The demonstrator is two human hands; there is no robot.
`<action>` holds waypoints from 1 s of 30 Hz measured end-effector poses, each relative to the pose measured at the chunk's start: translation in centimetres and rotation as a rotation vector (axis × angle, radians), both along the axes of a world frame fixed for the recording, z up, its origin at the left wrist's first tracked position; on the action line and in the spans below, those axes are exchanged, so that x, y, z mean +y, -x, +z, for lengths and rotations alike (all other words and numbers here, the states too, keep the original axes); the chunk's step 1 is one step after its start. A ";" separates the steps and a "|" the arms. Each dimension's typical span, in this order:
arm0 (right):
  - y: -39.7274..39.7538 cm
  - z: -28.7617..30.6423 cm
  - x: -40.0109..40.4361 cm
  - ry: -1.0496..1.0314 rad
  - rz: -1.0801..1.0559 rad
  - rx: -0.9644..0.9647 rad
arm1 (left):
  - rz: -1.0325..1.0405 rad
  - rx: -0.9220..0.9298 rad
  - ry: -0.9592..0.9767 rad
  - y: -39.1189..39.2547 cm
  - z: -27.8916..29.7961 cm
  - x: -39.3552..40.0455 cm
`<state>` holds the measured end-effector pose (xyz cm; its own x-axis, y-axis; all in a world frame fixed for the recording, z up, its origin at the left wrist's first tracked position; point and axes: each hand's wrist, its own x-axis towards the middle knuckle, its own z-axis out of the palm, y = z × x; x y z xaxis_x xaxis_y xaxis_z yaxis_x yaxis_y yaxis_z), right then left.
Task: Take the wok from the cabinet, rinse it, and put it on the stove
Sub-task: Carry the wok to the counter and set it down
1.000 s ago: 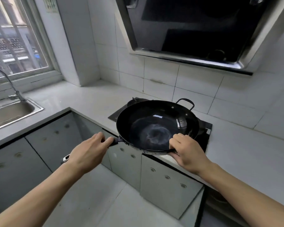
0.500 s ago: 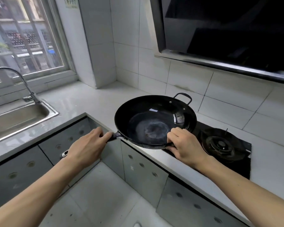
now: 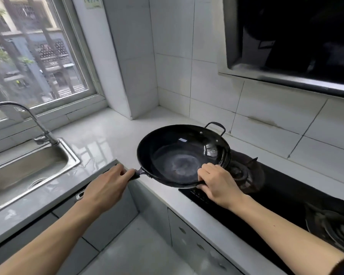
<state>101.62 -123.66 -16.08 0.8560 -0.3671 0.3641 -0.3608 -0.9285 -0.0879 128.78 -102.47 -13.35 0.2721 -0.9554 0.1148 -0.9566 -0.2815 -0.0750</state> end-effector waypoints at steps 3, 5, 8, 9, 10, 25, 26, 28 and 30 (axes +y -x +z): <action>-3.3 -1.0 -2.1 -0.017 -0.003 0.028 | 0.008 0.012 -0.030 -3.1 -1.1 -1.7; -5.5 -1.5 -3.1 -0.028 -0.008 0.049 | 0.012 0.031 -0.046 -5.2 -2.0 -2.9; -8.4 -2.8 -4.3 -0.039 -0.027 0.077 | 0.013 0.052 -0.073 -8.5 -3.4 -4.3; -9.3 -3.2 -4.6 -0.053 -0.042 0.086 | 0.010 0.055 -0.080 -9.7 -3.8 -4.9; -9.9 -3.5 -4.7 -0.071 -0.054 0.095 | 0.005 0.055 -0.083 -10.4 -4.1 -5.2; -18.0 -7.3 -7.7 -0.116 -0.131 0.145 | -0.108 0.093 -0.054 -19.1 -7.7 -10.2; -18.3 -7.4 -7.8 -0.117 -0.136 0.145 | -0.110 0.086 -0.051 -19.4 -7.8 -10.4; -18.6 -7.7 -8.0 -0.117 -0.138 0.138 | -0.121 0.070 -0.047 -19.8 -8.2 -10.8; -18.8 -8.0 -8.0 -0.118 -0.133 0.134 | -0.135 0.063 -0.042 -20.1 -8.7 -11.0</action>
